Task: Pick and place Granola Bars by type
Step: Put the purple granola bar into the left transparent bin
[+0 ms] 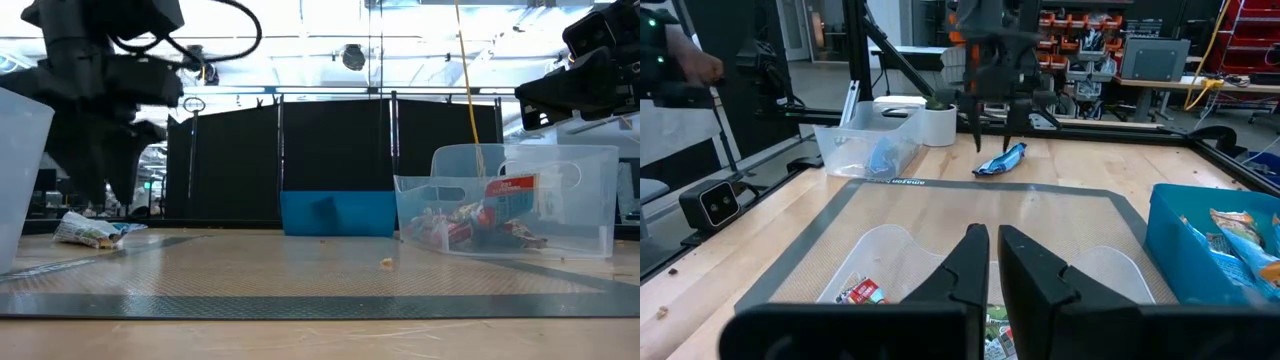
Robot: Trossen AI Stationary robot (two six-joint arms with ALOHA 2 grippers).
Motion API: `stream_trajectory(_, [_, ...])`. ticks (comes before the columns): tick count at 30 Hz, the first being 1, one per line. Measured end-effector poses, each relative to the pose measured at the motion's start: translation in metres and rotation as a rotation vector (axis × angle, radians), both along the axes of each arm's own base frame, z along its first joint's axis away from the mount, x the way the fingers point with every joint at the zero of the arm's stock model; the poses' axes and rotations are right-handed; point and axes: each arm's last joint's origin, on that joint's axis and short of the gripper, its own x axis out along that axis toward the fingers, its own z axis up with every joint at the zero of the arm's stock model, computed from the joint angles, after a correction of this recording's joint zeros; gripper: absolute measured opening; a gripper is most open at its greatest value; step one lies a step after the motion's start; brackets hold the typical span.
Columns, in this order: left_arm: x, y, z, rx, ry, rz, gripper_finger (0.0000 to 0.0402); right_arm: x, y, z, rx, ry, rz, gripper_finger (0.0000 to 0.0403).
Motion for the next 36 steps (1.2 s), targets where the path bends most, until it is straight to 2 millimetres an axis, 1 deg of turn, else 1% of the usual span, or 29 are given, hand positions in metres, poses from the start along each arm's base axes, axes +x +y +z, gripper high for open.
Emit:
stream_trajectory(3, [0.002, 0.000, -0.008, 0.009, 0.054, -0.001, 0.0209, 0.000, 0.000, 0.000, 0.000, 0.000, 0.000, 0.0020])
stream_trajectory(7, [0.004, -0.001, -0.020, 0.033, 0.110, -0.008, 0.0208, 0.000, 0.000, 0.000, 0.000, 0.000, 0.000, 0.0020])
stream_trajectory(12, [0.007, -0.001, -0.030, 0.064, 0.150, -0.012, 0.0190, 0.000, 0.000, 0.000, 0.000, 0.000, 0.000, 0.0020])
stream_trajectory(21, [0.007, 0.001, -0.030, 0.122, 0.142, -0.008, 0.0151, 0.000, 0.000, 0.000, 0.000, 0.000, 0.000, 0.0020])
stream_trajectory(26, [0.008, 0.002, -0.030, 0.170, 0.131, -0.031, 0.0110, 0.000, 0.000, 0.000, 0.000, 0.000, 0.000, 0.0020])
stream_trajectory(30, [0.010, 0.003, -0.030, 0.216, 0.101, -0.036, 0.0060, 0.000, 0.000, 0.000, 0.000, 0.000, 0.000, 0.0020])
stream_trajectory(33, [0.015, 0.002, -0.029, 0.210, 0.045, -0.021, 0.0021, 0.000, 0.000, 0.000, 0.000, 0.000, 0.000, 0.0020])
stream_trajectory(36, [0.024, 0.000, -0.025, 0.187, -0.054, -0.007, 0.0013, 0.000, 0.000, 0.000, 0.000, 0.000, 0.000, 0.0020])
